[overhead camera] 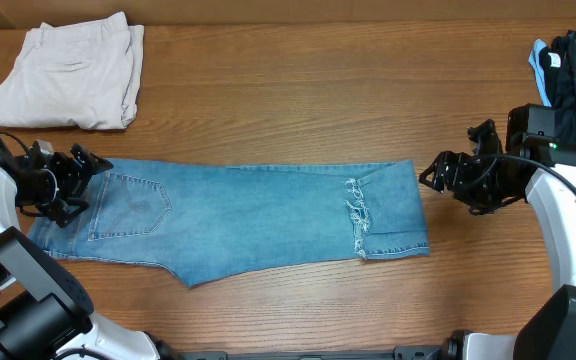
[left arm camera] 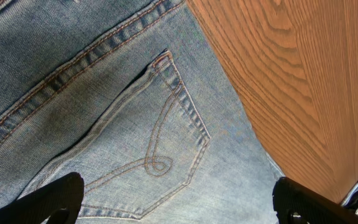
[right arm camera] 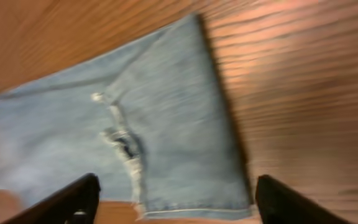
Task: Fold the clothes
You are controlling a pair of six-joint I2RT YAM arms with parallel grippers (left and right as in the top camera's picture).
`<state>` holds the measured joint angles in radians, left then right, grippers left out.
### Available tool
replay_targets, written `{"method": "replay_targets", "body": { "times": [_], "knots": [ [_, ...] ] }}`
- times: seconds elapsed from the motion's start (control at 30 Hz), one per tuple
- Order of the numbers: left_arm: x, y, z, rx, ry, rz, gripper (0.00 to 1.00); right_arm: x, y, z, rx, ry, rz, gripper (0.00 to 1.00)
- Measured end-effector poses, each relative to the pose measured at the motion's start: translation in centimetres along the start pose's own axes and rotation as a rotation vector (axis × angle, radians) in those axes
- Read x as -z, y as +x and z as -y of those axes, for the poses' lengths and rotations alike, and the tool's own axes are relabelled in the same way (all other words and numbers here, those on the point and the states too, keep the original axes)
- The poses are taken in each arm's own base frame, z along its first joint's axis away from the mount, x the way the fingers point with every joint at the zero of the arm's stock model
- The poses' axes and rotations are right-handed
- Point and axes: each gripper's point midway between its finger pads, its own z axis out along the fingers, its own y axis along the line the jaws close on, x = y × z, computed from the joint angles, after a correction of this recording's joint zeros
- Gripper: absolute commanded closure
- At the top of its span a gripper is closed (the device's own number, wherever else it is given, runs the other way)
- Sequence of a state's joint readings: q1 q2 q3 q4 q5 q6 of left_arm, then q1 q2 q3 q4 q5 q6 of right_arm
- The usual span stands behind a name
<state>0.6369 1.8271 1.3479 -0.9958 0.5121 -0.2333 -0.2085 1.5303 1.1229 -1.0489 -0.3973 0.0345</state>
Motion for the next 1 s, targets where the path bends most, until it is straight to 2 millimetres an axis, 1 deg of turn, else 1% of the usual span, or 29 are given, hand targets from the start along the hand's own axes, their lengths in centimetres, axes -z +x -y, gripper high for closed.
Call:
{"method": "replay_targets", "body": {
  "times": [0.07, 0.17, 0.2, 0.23, 0.27, 0.33, 0.4, 0.43, 0.53, 0.7, 0.8, 0.93, 1.0],
  "knots": [
    [0.0, 0.0, 0.0, 0.0, 0.0, 0.0, 0.0, -0.6, -0.4, 1.1, -0.01, 0.022, 0.009, 0.07],
    [0.0, 0.0, 0.0, 0.0, 0.0, 0.0, 0.0, -2.1, -1.5, 3.1, -0.017, 0.04, 0.043, 0.05],
    [0.0, 0.0, 0.0, 0.0, 0.0, 0.001, 0.0, -2.5, -1.7, 3.5, -0.017, 0.043, 0.048, 0.05],
    [0.0, 0.0, 0.0, -0.001, 0.0, 0.001, 0.0, -3.3, -1.7, 4.3, -0.017, 0.042, 0.043, 0.05],
    [0.0, 0.0, 0.0, -0.001, 0.001, 0.001, 0.0, -3.9, -1.5, 4.5, -0.001, 0.028, 0.033, 0.05],
    [0.0, 0.0, 0.0, 0.0, 0.0, 0.001, 0.0, -5.0, -1.0, 4.4, 0.03, -0.014, 0.011, 0.06],
    [0.0, 0.0, 0.0, -0.001, 0.0, 0.001, 0.0, -6.0, 0.0, 3.7, 0.057, -0.084, -0.025, 0.07],
    [0.0, 0.0, 0.0, -0.001, 0.001, 0.001, 0.0, -6.2, 0.4, 3.4, 0.063, -0.106, -0.042, 0.07],
    [0.0, -0.1, 0.0, -0.002, 0.001, 0.004, 0.0, -6.6, 1.2, 3.2, 0.063, -0.129, -0.081, 0.1],
    [0.0, -0.2, 0.0, -0.004, 0.002, 0.008, 0.0, -7.5, 2.3, 3.5, 0.072, -0.141, -0.114, 0.2],
    [0.0, -0.2, 0.1, -0.005, 0.003, 0.009, 0.0, -8.0, 2.8, 3.6, 0.073, -0.156, -0.12, 0.22],
    [0.0, -0.3, 0.1, -0.006, 0.002, 0.011, 0.0, -8.2, 3.1, 3.1, 0.073, -0.195, -0.118, 0.27],
    [0.0, -0.3, 0.1, -0.006, 0.003, 0.01, 0.0, -8.3, 3.6, 2.7, 0.068, -0.22, -0.126, 0.32]
  ]
}}
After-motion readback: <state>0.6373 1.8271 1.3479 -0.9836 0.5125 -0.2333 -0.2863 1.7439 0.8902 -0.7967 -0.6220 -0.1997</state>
